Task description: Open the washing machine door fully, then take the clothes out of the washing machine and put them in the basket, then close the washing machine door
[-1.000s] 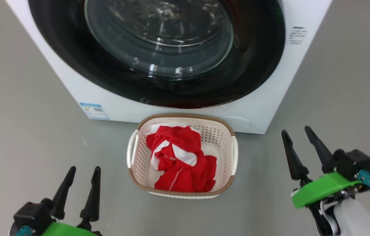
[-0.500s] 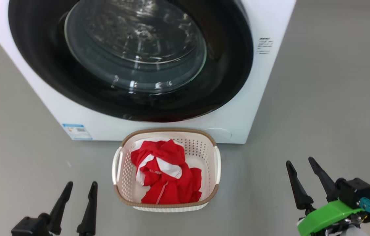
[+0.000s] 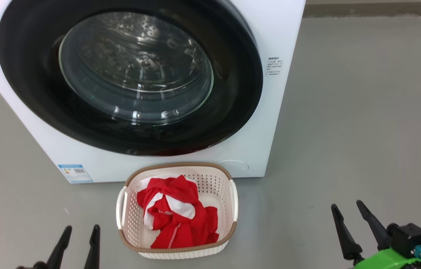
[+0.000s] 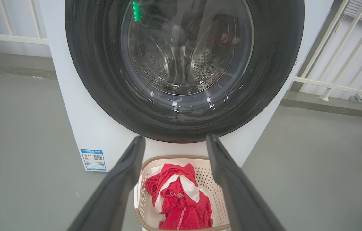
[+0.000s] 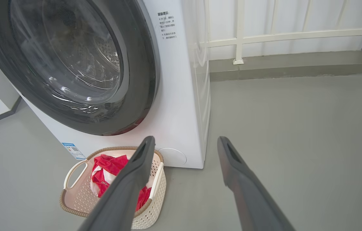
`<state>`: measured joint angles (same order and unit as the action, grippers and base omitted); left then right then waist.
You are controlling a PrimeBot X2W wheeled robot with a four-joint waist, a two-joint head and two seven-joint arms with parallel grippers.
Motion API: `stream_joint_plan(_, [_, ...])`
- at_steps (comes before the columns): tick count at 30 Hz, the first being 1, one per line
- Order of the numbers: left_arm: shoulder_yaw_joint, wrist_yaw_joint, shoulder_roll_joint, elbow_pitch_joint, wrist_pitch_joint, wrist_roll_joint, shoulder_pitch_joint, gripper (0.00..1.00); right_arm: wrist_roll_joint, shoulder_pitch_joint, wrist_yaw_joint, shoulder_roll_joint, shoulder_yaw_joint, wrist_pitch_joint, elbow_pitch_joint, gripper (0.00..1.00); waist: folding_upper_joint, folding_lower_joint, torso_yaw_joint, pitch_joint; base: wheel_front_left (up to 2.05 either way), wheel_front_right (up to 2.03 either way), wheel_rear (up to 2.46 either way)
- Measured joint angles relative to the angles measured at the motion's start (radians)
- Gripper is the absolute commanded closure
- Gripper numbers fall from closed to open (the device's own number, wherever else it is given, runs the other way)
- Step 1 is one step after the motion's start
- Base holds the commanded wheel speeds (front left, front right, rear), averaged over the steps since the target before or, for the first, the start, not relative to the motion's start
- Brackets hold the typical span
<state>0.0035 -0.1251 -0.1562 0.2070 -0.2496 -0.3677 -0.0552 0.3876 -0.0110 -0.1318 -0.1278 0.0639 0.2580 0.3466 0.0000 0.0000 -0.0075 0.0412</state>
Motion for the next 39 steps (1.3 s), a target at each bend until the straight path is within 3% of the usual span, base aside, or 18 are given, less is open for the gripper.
stream_joint_plan(27, [0.005, 0.000, 0.010, -0.003, 0.000, 0.000, -0.029, 0.00, 0.000, -0.031, 0.000, 0.002, -0.023, 0.000, -0.008, 0.00, 0.0000, 0.0000, -0.003, -0.021, 0.00, 0.00, 0.00])
stream_joint_plan(28, [0.003, 0.001, 0.013, 0.007, 0.002, -0.001, -0.029, 1.00, -0.001, -0.031, 0.000, 0.005, -0.021, 0.000, 0.002, 1.00, 0.0000, 0.0000, -0.003, -0.021, 0.00, 0.00, 0.00])
stream_joint_plan(39, [-0.009, 0.001, 0.045, 0.060, 0.021, -0.053, -0.033, 1.00, 0.051, -0.033, 0.000, 0.035, -0.018, -0.022, 0.052, 1.00, 0.0000, 0.0004, -0.003, -0.024, 0.00, 0.00, 0.00])
